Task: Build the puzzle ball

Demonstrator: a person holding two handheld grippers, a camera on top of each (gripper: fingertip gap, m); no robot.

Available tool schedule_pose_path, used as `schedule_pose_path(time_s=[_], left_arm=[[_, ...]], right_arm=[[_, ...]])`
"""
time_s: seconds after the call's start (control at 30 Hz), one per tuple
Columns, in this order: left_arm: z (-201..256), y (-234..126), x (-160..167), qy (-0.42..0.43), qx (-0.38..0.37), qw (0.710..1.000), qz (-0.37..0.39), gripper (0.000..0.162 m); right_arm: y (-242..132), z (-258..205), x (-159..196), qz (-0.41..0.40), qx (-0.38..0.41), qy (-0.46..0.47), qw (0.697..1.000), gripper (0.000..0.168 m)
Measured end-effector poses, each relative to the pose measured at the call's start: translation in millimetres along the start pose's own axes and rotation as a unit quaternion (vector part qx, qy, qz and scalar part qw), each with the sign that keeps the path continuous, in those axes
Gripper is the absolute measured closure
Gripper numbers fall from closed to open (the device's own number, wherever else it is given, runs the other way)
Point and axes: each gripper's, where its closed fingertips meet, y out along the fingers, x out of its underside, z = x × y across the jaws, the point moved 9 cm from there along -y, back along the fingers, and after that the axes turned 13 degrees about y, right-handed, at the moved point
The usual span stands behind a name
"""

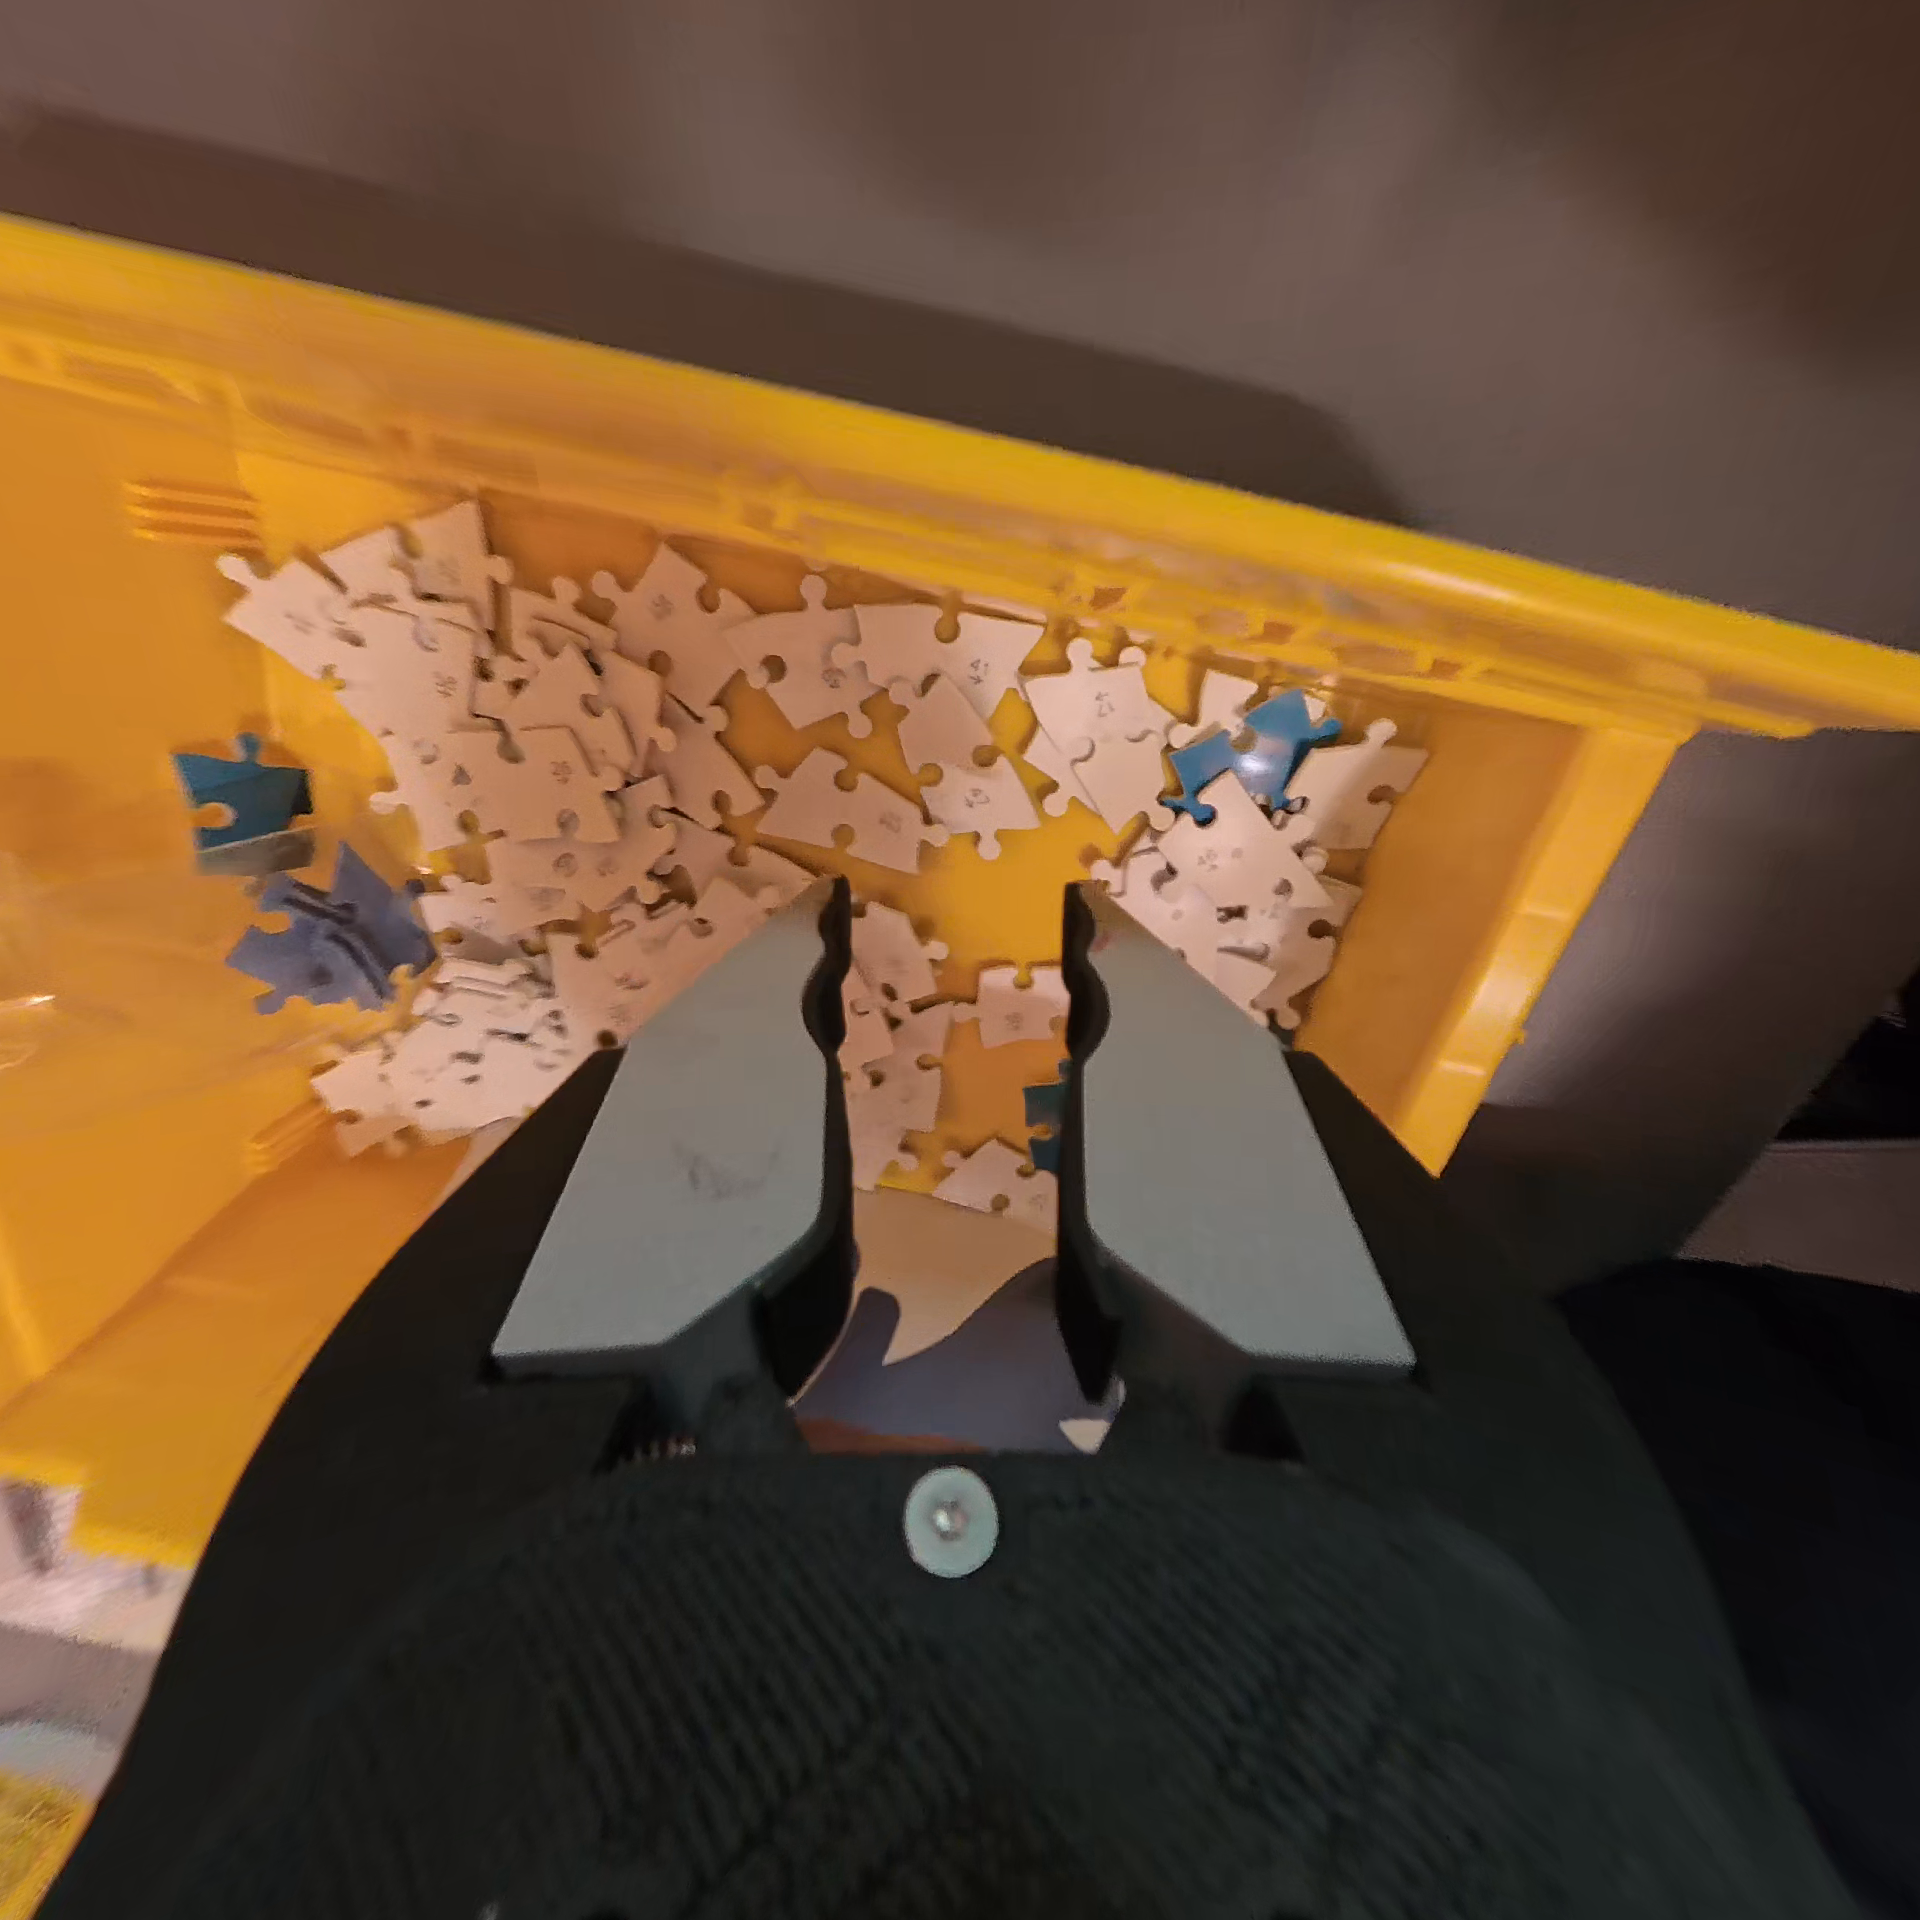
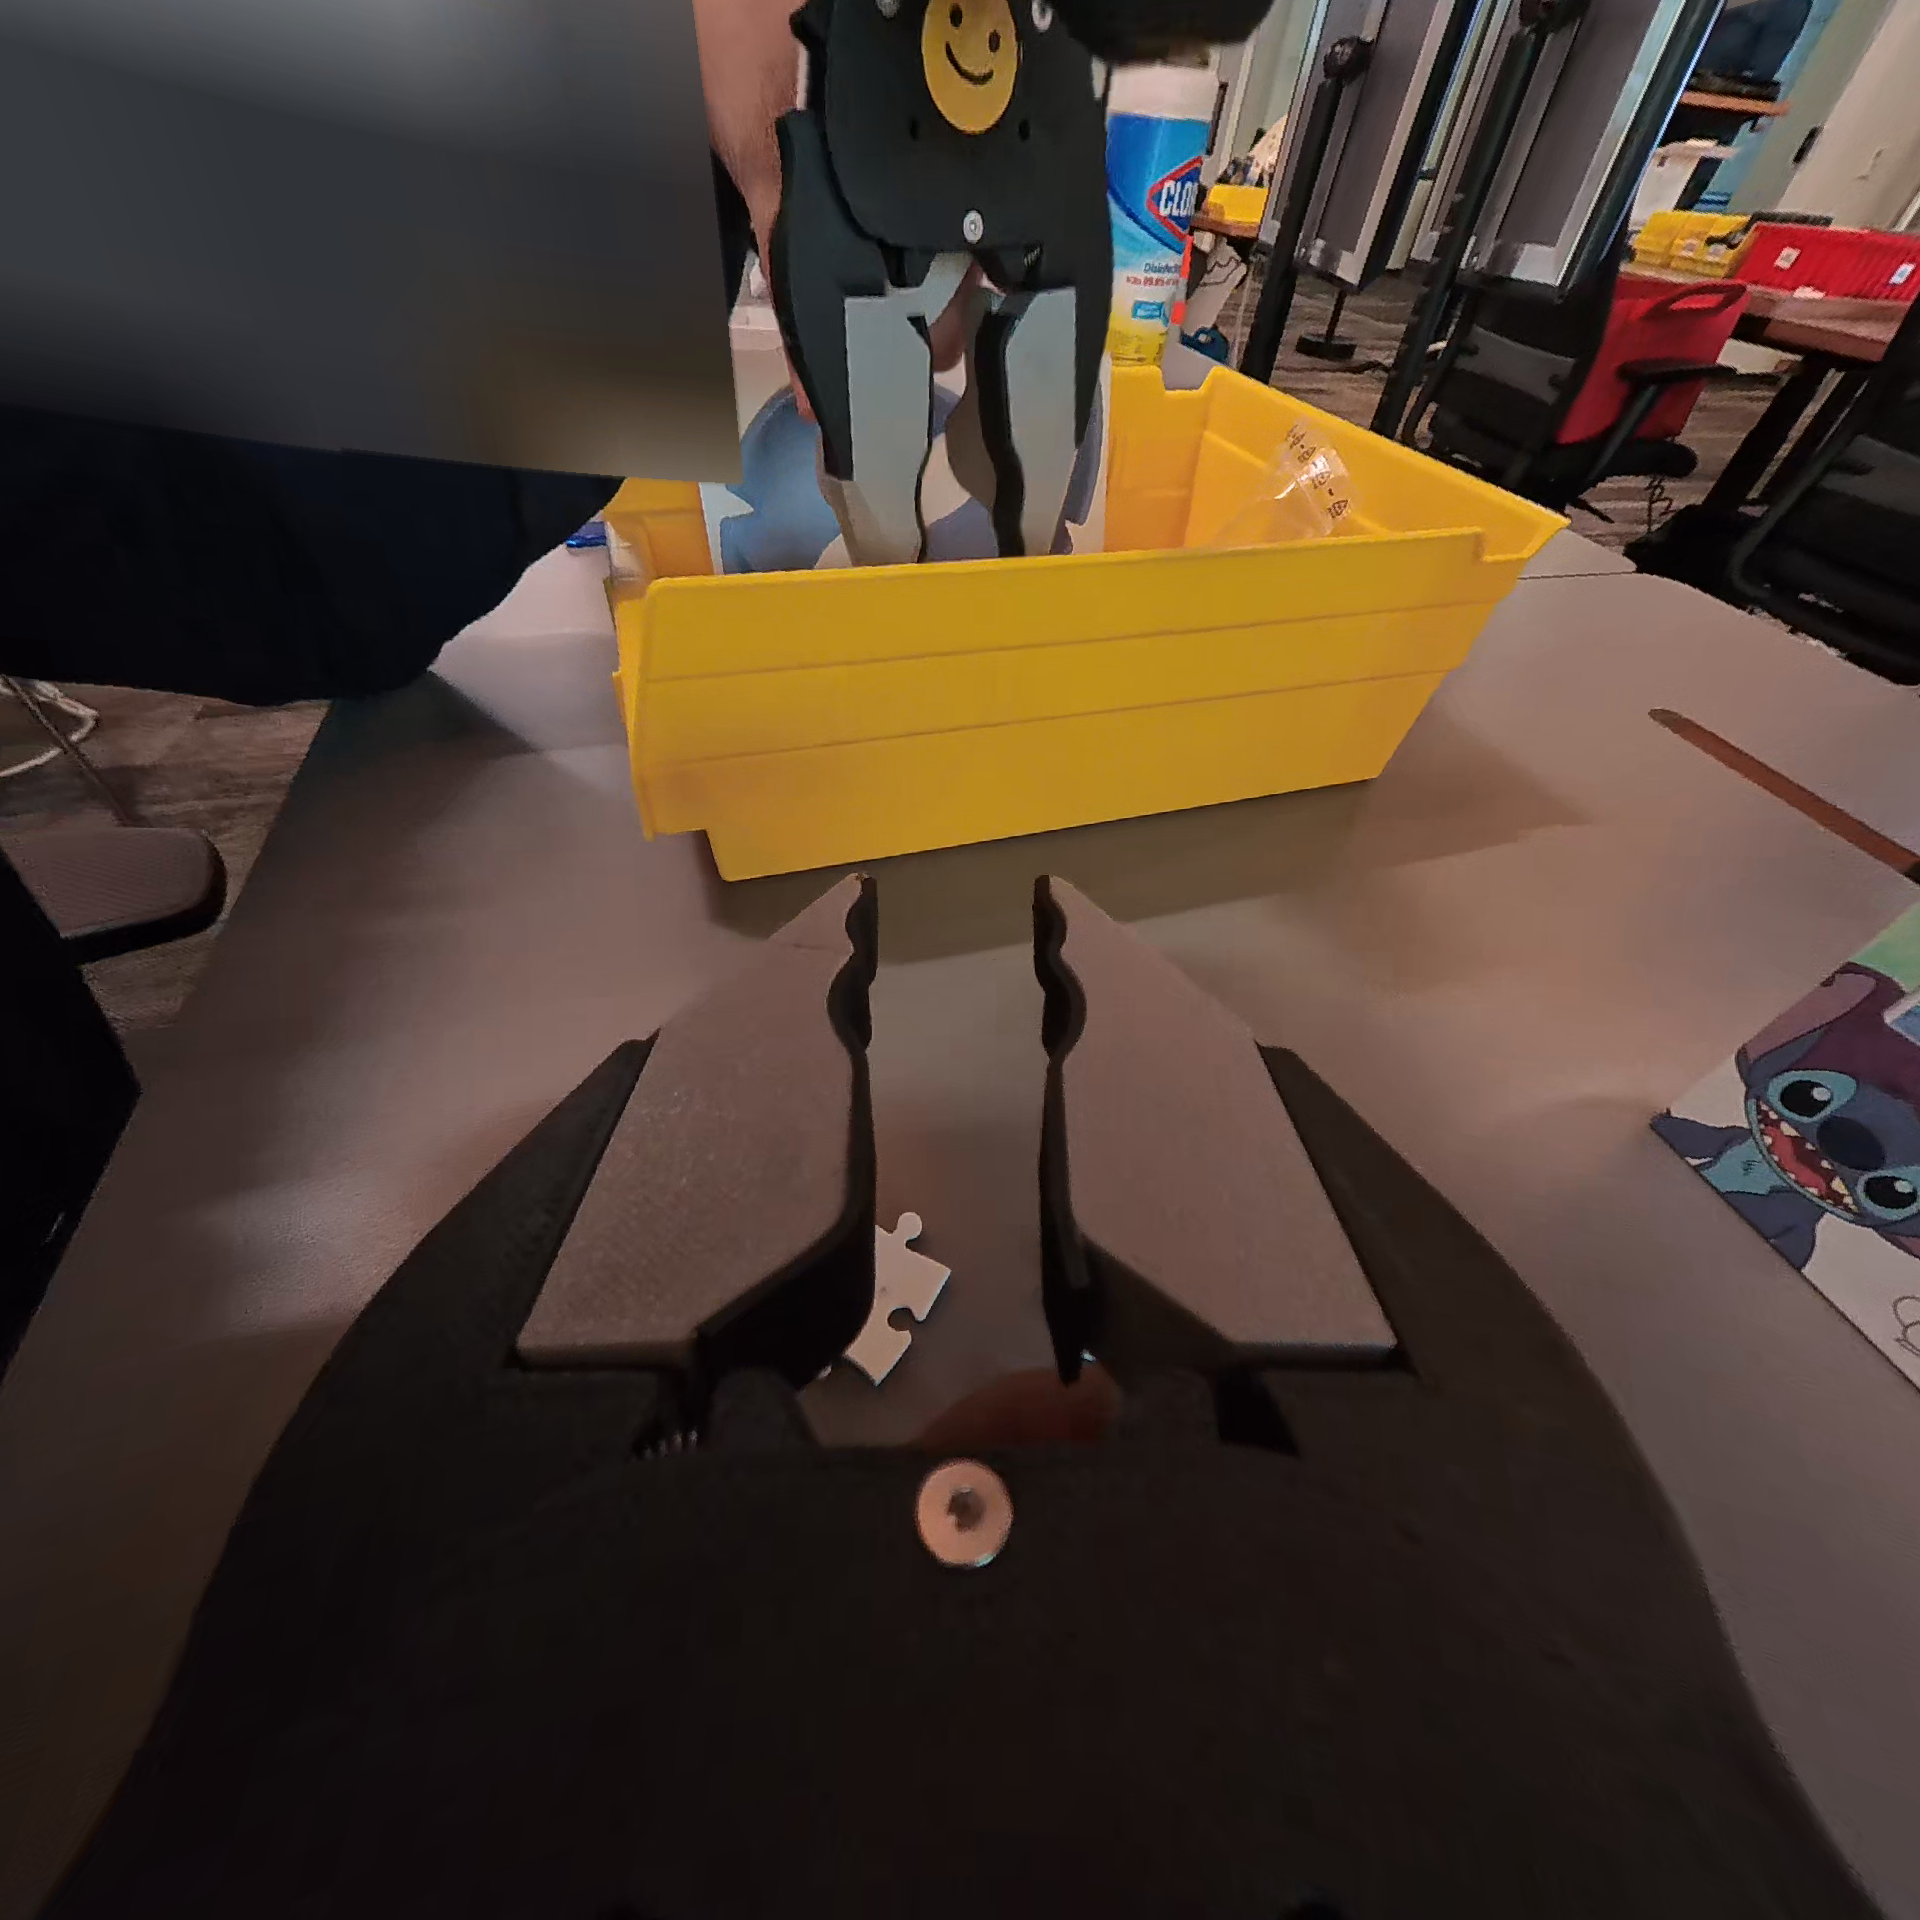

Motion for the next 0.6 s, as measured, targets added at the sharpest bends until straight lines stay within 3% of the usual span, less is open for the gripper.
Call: schedule_pose_path(time_s=[0.17,0.4,0.53,0.6], left_arm=[[14.9,24.9,19.8,-0.015,0.058,0.996,-0.061,0.118],[33.9,36.8,11.2,0.033,0.071,0.997,-0.02,0.108],[26.2,38.3,9.7,0.028,0.005,0.999,-0.027,0.114],[17.1,37.3,11.3,0.001,-0.035,0.999,-0.029,0.134]], right_arm=[[-2.9,-1.0,-2.5,0.005,-0.007,0.012,1.0,0.142],[-1.9,-1.7,-1.8,-0.003,0.001,0.002,1.0,0.142],[-0.7,0.2,-0.7,-0.005,0.002,0.008,1.0,0.143],[-0.2,1.4,-0.2,-0.006,0.001,0.014,1.0,0.143]])
